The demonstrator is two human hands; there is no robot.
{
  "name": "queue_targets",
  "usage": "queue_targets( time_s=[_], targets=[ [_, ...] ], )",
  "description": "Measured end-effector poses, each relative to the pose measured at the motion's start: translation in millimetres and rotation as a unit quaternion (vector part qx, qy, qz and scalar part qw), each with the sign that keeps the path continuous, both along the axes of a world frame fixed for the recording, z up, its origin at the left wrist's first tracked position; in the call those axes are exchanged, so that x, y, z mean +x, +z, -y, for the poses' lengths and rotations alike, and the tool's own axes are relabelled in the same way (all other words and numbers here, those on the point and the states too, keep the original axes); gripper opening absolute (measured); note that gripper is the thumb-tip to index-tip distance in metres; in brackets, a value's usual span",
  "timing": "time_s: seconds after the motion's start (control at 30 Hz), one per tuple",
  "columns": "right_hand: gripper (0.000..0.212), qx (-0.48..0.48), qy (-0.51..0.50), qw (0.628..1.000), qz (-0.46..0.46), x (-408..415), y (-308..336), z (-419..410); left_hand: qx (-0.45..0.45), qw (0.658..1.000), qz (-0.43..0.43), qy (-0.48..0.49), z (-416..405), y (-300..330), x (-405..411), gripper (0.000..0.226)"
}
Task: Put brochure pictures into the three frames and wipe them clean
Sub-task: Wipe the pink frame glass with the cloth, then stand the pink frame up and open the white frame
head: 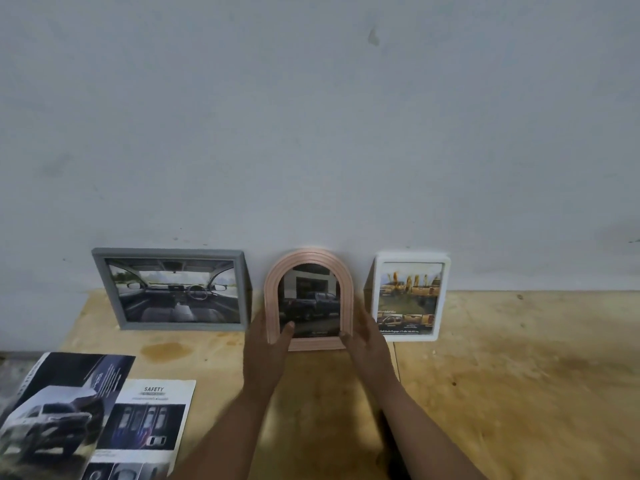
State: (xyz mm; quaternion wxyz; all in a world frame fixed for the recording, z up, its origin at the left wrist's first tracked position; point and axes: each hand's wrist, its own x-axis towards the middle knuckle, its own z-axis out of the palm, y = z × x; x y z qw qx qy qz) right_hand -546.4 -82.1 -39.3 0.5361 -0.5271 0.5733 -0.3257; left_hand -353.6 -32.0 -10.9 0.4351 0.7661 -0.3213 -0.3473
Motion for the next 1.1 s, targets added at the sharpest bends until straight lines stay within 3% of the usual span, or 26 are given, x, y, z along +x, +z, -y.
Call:
queue_targets(
  time_s=[0.07, 0.17, 0.27, 0.37, 0.53, 0.6, 0.73, 0.9, 1.1],
  targets=[
    [0.049, -0.016, -0.058, 0.998, -0.033, -18, 2, -3, -0.01, 0.999, 0.041, 0.028, -7, -5, -19, 0.042],
    [0.034, -0.06, -0.158, 0.984, -0.048, -53, 18, -5, 0.034, 0.997, 0.01, -0.069, -6, -5, -59, 0.03],
    [0.027, -0.081, -0.258, 0.962, -0.038, -88, 31, 13, 0.056, 0.981, -0.064, -0.174, 15, 5, -100, 0.042],
    [0.029, -0.065, -0.29, 0.954, -0.044, -113, 37, 45, 0.099, 0.963, -0.151, -0.2, 44, 13, -136, 0.065],
    [0.053, 0.031, -0.218, 0.975, -0.024, -125, 30, 85, 0.135, 0.964, -0.179, -0.143, 81, -10, -174, 0.09],
    [0.051, 0.05, -0.183, 0.982, -0.021, -126, 27, 89, 0.121, 0.965, -0.186, -0.137, 90, -21, -179, 0.09],
    [0.038, 0.053, -0.202, 0.978, 0.018, -135, 36, 70, 0.08, 0.972, -0.174, -0.135, 84, -29, -183, 0.067],
    [0.033, 0.111, -0.216, 0.969, 0.042, -156, 32, 17, 0.028, 0.979, -0.072, -0.19, 20, -13, -164, 0.022],
    [0.03, 0.186, -0.118, 0.973, 0.068, -113, 52, -52, -0.011, 0.978, 0.012, -0.207, -73, 11, -99, 0.016]
  ],
)
